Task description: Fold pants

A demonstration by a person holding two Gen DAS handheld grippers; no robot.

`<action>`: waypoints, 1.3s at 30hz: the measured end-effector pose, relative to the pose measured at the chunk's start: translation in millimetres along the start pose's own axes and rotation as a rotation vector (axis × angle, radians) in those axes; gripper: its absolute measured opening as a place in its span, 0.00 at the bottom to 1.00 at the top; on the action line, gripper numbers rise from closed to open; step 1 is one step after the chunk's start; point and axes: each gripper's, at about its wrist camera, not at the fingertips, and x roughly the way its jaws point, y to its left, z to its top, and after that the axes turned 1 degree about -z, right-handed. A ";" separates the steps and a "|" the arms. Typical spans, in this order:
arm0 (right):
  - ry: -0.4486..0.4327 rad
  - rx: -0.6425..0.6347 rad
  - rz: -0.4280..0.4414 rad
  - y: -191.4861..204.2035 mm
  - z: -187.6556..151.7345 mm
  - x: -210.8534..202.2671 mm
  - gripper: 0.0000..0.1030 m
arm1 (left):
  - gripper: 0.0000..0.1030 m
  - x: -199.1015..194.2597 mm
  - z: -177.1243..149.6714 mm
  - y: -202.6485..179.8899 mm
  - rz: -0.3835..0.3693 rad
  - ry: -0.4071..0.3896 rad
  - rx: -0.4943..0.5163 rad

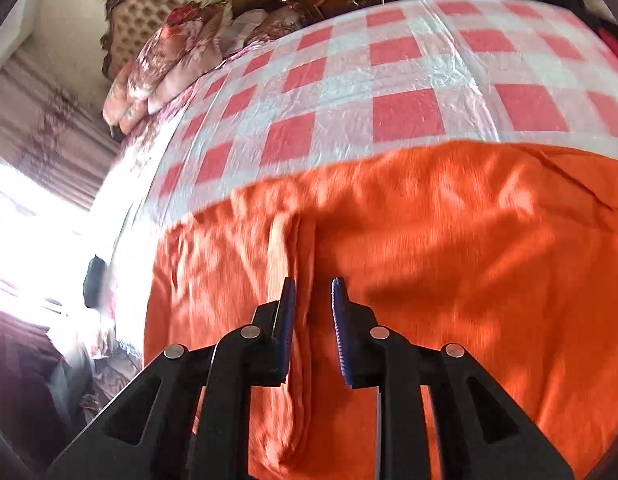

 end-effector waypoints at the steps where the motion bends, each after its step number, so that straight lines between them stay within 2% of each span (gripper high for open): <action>1: 0.004 0.002 0.015 -0.2 6.2 2.4 0.24 | 0.40 -1.7 -7.6 -24.1 -0.019 -0.004 0.076; 3: 0.034 -0.015 0.012 1.4 17.6 11.6 0.37 | 0.43 2.3 -20.9 -53.6 -0.008 -0.001 0.170; 5: 0.054 -0.018 -0.002 2.0 23.1 18.1 0.38 | 0.43 8.0 -30.6 -72.3 -0.025 0.020 0.201; 7: 0.064 -0.030 -0.014 3.4 26.2 22.7 0.39 | 0.43 14.9 -36.5 -83.3 0.014 0.038 0.245; 10: 0.081 -0.044 -0.037 2.9 30.2 29.8 0.40 | 0.43 25.7 -38.5 -85.5 0.064 0.062 0.265; 11: 0.077 -0.053 -0.045 4.9 31.1 30.5 0.40 | 0.40 29.4 -38.1 -85.5 0.079 0.070 0.265; 12: 0.077 -0.063 -0.053 6.8 32.0 31.4 0.40 | 0.37 34.4 -37.3 -84.1 0.076 0.082 0.265; 17: 0.063 -0.116 -0.102 15.1 32.2 37.8 0.40 | 0.34 42.2 -42.9 -86.8 0.091 0.126 0.284; 18: 0.060 -0.131 -0.113 17.3 32.1 38.8 0.38 | 0.23 43.2 -43.1 -86.5 0.090 0.128 0.288; 19: 0.057 -0.141 -0.124 18.5 32.2 39.5 0.33 | 0.18 43.1 -43.4 -88.5 0.097 0.129 0.299; 20: 0.053 -0.150 -0.121 20.1 31.9 40.2 0.09 | 0.14 43.1 -43.6 -89.8 0.105 0.127 0.305; 21: 0.058 -0.147 -0.095 21.1 31.7 40.9 0.05 | 0.11 42.9 -43.8 -89.3 0.109 0.124 0.309; 22: 0.047 -0.149 -0.108 22.7 31.4 39.2 0.01 | 0.11 40.7 -42.6 -89.9 0.117 0.112 0.318; 23: 0.036 -0.159 -0.126 24.1 31.6 36.9 0.01 | 0.11 37.4 -40.7 -90.5 0.126 0.095 0.324; 31: -0.011 -0.152 -0.100 22.7 31.9 9.9 0.01 | 0.10 20.5 -29.1 -98.4 0.109 0.036 0.335; 37: 0.003 -0.145 -0.129 12.2 27.3 15.5 0.01 | 0.10 36.3 -37.0 -101.3 0.080 0.095 0.343; 39: 0.015 -0.152 -0.162 9.3 24.7 24.2 0.02 | 0.18 36.7 -38.6 -101.2 0.052 0.108 0.326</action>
